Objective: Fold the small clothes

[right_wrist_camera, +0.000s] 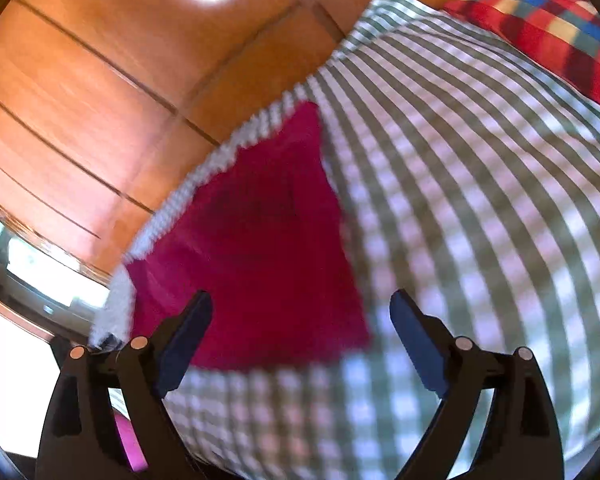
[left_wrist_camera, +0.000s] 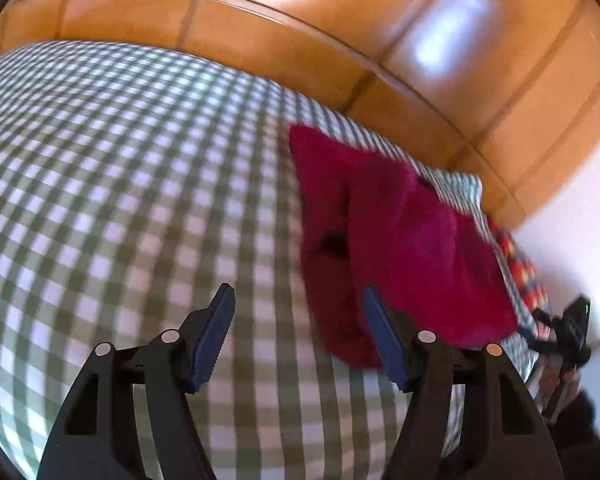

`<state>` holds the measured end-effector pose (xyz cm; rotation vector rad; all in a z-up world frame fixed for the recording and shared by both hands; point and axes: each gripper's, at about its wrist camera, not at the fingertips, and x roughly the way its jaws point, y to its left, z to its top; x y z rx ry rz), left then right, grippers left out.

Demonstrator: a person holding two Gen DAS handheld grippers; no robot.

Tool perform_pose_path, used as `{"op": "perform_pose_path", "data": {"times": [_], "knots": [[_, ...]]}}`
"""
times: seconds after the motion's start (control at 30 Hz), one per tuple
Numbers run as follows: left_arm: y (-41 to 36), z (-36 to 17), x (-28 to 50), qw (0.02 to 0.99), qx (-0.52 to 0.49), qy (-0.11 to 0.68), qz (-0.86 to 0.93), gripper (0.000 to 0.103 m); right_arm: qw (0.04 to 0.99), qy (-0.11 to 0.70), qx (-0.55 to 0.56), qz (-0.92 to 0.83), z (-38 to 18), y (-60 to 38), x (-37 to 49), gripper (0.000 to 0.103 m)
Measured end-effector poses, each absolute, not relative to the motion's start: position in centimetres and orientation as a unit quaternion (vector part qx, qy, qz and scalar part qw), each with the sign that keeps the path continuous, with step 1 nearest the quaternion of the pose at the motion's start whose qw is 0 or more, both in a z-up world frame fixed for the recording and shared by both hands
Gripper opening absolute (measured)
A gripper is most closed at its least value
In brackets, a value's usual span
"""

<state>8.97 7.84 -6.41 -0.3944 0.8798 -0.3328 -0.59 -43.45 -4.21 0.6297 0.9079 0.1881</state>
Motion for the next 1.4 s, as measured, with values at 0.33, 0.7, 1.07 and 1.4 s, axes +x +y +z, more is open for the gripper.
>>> {"op": "perform_pose_path", "data": {"times": [0.33,0.7,1.07,1.4], "knots": [[2.2,-7.9,10.8,0.857,-0.156,0.438,-0.223,0.051,0.858,0.455,0.227,0.071,-6.2,-39.9,2.8,0.033],[4.5,-7.6,5.6,0.836,-0.163,0.452,-0.266,0.009,0.852,0.484,0.162,0.116,-5.4,-38.8,-2.9,0.018],[7.2,-7.7,-2.5,0.827,-0.2,0.456,-0.26,0.038,0.856,0.474,0.168,0.122,-3.7,-39.8,-7.5,0.066],[5.6,-4.8,5.1,0.846,-0.221,0.401,-0.272,0.069,0.87,0.459,0.169,0.066,-3.7,-39.9,0.1,0.028]]}}
